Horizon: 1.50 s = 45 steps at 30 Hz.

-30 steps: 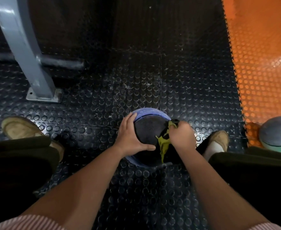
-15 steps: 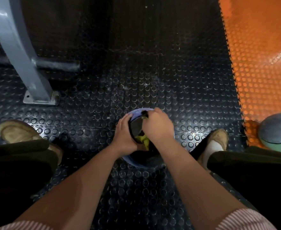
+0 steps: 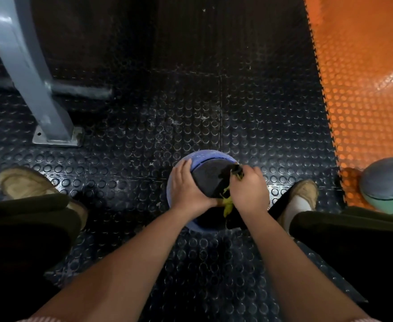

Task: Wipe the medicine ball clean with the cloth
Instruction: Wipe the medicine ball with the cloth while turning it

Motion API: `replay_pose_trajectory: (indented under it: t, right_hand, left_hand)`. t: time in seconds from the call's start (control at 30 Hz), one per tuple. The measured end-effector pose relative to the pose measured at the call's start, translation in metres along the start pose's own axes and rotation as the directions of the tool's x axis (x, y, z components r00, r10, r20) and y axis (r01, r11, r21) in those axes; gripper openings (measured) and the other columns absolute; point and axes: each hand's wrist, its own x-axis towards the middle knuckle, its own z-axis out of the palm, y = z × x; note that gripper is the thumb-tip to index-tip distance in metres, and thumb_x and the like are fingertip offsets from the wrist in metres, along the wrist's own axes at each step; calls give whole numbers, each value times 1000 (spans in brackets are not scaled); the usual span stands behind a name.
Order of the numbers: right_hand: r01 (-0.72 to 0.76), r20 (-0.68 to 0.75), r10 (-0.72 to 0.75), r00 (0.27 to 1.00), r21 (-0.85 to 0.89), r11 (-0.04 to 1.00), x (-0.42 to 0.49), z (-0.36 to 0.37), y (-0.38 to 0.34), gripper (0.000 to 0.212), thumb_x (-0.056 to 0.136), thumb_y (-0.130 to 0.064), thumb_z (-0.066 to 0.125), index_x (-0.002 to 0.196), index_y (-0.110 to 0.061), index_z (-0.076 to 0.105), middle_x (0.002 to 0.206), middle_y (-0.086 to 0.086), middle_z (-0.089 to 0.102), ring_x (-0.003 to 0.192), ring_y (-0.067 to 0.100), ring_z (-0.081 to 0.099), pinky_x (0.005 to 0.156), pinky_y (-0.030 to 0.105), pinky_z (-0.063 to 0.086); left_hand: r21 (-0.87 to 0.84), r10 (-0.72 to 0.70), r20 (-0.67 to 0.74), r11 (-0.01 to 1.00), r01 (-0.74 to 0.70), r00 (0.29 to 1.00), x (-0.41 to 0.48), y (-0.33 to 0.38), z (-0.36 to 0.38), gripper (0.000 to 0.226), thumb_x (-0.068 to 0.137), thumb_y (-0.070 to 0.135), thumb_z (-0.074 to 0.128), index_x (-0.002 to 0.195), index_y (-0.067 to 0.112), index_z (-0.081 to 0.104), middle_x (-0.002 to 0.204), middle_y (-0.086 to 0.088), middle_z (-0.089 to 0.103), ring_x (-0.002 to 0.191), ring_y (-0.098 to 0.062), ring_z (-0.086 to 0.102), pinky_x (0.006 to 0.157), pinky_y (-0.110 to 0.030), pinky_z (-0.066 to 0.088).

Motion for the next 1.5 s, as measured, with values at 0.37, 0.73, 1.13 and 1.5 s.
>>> replay_pose_trajectory:
  t: [0.37,0.73,1.13,1.5]
  right_hand:
    - [-340,234,333,913,-13,940,43,-29,46,67,95,-56,40,132,-1,46,133,21,52,123,35,48,98,37,36]
    - [-562,450,451,771,147,814,65,-20,72,91,85,-72,41,143,-2,37,152,14,31,136,30,35,111,37,25]
    - [-656,494,456,740,381,652,50,-15,87,82,58,-73,70,108,-9,65,108,6,67,99,25,62,94,33,43]
    - [-772,700,346,625,488,407,13,84,52,59,79,-70,53,106,-19,61,105,6,68,98,24,63,97,40,47]
  left_hand:
    - [-586,-478,-23,718,375,878,59,-17,-16,21,95,24,57,112,18,67,123,0,62,95,-12,56,85,-26,40]
    - [-469,-465,577,485,738,672,80,-38,18,55,82,78,42,91,30,69,91,4,66,89,-23,58,86,-46,44]
    - [-672,-358,579,299,678,732,73,-46,22,46,94,56,48,89,21,77,96,-5,75,92,-24,66,78,-35,48]
    - [-557,-430,284,654,512,857,93,-43,-73,58,78,74,56,100,23,73,99,-5,75,92,-25,70,89,-37,51]
